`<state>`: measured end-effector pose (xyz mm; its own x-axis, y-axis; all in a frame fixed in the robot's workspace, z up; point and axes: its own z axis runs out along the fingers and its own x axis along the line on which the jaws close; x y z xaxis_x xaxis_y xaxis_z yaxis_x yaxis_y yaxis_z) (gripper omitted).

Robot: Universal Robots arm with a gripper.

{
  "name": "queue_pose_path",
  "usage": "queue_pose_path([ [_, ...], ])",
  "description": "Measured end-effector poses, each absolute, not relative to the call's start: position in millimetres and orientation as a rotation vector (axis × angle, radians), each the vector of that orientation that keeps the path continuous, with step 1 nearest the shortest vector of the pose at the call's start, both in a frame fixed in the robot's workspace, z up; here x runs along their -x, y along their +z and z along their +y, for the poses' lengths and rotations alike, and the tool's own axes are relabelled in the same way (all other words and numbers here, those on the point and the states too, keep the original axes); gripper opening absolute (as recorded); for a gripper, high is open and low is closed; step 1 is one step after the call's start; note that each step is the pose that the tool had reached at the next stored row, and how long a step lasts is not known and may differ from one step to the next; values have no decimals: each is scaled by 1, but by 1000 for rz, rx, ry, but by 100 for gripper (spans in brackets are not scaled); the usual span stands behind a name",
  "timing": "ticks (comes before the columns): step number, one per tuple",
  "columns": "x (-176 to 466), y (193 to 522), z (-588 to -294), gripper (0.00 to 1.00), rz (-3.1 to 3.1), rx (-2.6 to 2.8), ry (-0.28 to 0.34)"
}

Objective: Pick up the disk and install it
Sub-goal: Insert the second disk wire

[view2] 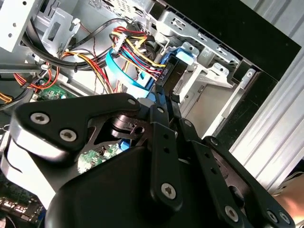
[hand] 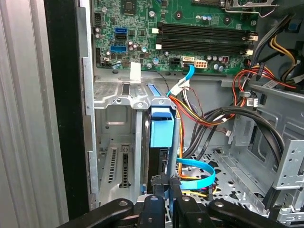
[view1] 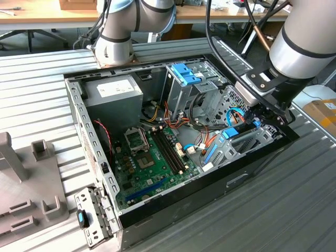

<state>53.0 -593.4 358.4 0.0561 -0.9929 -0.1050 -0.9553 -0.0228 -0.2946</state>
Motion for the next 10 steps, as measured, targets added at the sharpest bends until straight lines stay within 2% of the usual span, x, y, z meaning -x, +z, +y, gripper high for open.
queue_pose_path([
  [10,-51,351,-593,16,1969,2052,-188],
])
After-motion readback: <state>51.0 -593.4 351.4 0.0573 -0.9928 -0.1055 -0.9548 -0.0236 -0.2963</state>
